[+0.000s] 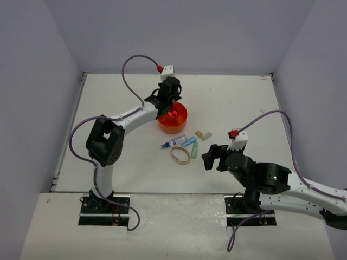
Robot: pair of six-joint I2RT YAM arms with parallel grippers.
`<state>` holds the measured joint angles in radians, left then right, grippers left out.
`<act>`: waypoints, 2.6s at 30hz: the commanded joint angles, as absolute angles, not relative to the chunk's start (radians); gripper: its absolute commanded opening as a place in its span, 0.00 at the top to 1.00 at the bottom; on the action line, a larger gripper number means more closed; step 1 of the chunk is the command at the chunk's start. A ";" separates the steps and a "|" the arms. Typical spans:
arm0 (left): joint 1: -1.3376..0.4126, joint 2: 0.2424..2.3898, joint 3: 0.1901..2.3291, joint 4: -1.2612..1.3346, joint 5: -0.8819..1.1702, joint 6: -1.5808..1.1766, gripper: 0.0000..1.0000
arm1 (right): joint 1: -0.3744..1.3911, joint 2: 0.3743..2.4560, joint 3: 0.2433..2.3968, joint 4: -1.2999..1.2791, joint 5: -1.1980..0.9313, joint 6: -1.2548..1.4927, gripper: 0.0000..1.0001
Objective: Sort the stationery into containers
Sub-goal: Place the stationery in the storage box, then pick up the stationery from the center of the board.
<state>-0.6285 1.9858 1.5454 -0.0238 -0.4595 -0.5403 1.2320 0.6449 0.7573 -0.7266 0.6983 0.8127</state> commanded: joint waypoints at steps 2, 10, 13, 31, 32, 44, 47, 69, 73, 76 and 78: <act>-0.630 1.966 1.513 0.052 -0.500 -0.587 0.91 | 1.235 0.642 0.746 -0.729 0.730 0.839 0.01; -0.630 1.945 1.493 0.052 -0.495 -0.589 0.66 | 1.228 0.698 0.762 -0.730 0.719 0.845 0.01; -0.629 1.921 1.486 0.046 -0.494 -0.589 0.64 | 1.203 0.732 0.767 -0.729 0.698 0.851 0.01; -0.662 1.258 1.214 -0.112 -0.331 -0.522 0.00 | 0.848 1.511 1.002 -0.594 0.390 0.837 0.21; -0.663 1.201 1.137 -0.112 -0.313 -0.523 0.00 | 0.840 1.568 1.031 -0.588 0.391 0.839 0.25; -0.664 0.864 0.819 -0.242 -0.288 -0.523 0.00 | 0.815 1.741 1.074 -0.545 0.399 0.867 0.42; -0.664 0.860 0.797 -0.242 -0.272 -0.527 0.00 | 0.811 1.760 1.057 -0.522 0.389 0.874 0.45; -0.682 0.976 0.746 0.105 0.241 -0.713 0.00 | 1.008 1.255 0.875 -0.528 0.567 0.768 1.00; -0.757 1.079 0.744 0.248 0.289 -0.801 0.00 | 1.123 1.075 0.834 -0.423 0.605 0.643 1.00; -0.805 1.144 0.755 0.316 0.297 -0.831 0.00 | 1.154 0.959 0.807 -0.373 0.591 0.607 1.00; -0.823 1.178 0.754 0.352 0.297 -0.846 0.06 | 1.167 0.900 0.782 -0.331 0.564 0.583 1.00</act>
